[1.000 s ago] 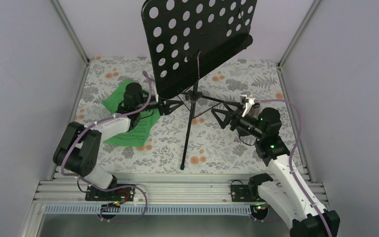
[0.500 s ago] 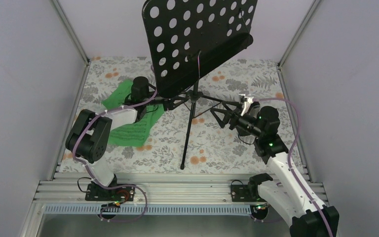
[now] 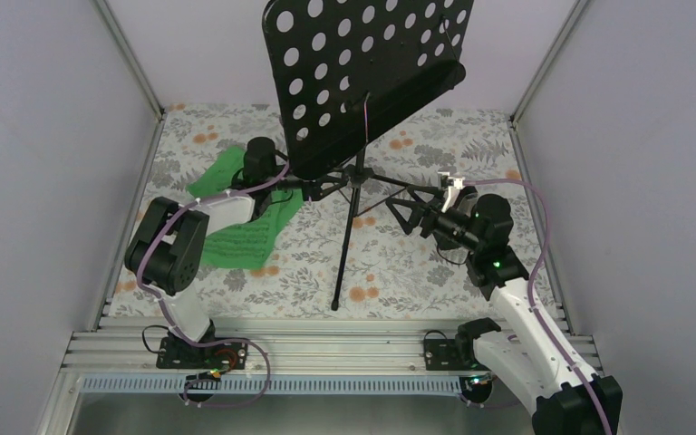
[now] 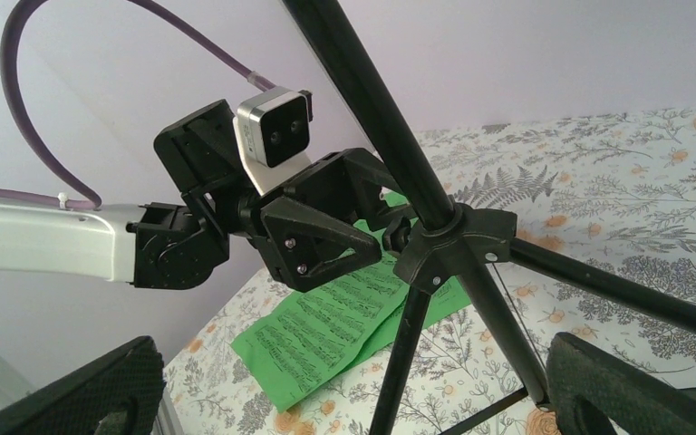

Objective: Pack up the instrument practice props

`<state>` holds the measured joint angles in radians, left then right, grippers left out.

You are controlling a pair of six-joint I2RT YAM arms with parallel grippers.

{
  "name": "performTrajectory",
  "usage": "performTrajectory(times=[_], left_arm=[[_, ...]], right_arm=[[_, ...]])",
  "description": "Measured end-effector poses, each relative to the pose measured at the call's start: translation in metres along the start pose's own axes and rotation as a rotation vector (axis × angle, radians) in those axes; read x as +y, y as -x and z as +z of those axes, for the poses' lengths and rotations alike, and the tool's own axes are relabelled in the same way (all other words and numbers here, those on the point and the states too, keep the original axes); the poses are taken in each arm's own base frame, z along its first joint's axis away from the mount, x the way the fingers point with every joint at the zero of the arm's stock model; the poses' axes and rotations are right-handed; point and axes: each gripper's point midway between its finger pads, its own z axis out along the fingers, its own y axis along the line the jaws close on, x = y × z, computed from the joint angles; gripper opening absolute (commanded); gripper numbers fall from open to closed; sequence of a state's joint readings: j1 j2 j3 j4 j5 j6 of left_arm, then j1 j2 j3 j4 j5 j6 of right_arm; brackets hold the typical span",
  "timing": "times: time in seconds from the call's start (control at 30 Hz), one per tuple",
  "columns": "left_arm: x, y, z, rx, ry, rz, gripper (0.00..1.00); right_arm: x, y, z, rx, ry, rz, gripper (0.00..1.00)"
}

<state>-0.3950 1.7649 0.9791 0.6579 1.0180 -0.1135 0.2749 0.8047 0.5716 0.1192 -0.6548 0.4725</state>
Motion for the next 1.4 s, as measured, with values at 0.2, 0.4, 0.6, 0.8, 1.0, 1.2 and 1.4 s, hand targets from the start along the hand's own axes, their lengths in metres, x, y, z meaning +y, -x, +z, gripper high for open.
performTrajectory(times=[0.2,0.4,0.6,0.8,1.0,1.2,1.4], left_arm=[[-0.0001,-0.0007,0.0057,0.003,-0.015,-0.004,0.56],[-0.0004,-0.0033,0.0092,0.008,-0.020,-0.010,0.43],[0.0025,-0.0018,0.0090,-0.002,-0.001,-0.058,0.32],[-0.0007,-0.0044,0.0080,-0.016,0.005,-0.163,0.24],[-0.0060,-0.0068,0.0057,-0.004,0.021,-0.370,0.24],[-0.0045,-0.0060,0.0062,0.038,0.053,-0.560,0.15],[-0.0043,-0.0040,0.0082,0.060,0.055,-0.699,0.17]], right_arm=[[-0.0002,-0.0001,0.0001,0.001,0.000,0.000,1.00],[-0.0007,-0.0005,0.0004,0.002,-0.001,0.001,1.00],[-0.0008,-0.0005,0.0004,0.002,-0.002,0.001,1.00],[-0.0008,-0.0005,0.0004,0.002,-0.002,0.001,1.00],[-0.0012,-0.0011,0.0004,0.004,-0.003,0.003,1.00],[-0.0017,-0.0018,0.0004,0.006,-0.005,0.006,1.00],[-0.0037,-0.0045,0.0004,0.012,-0.012,0.012,1.00]])
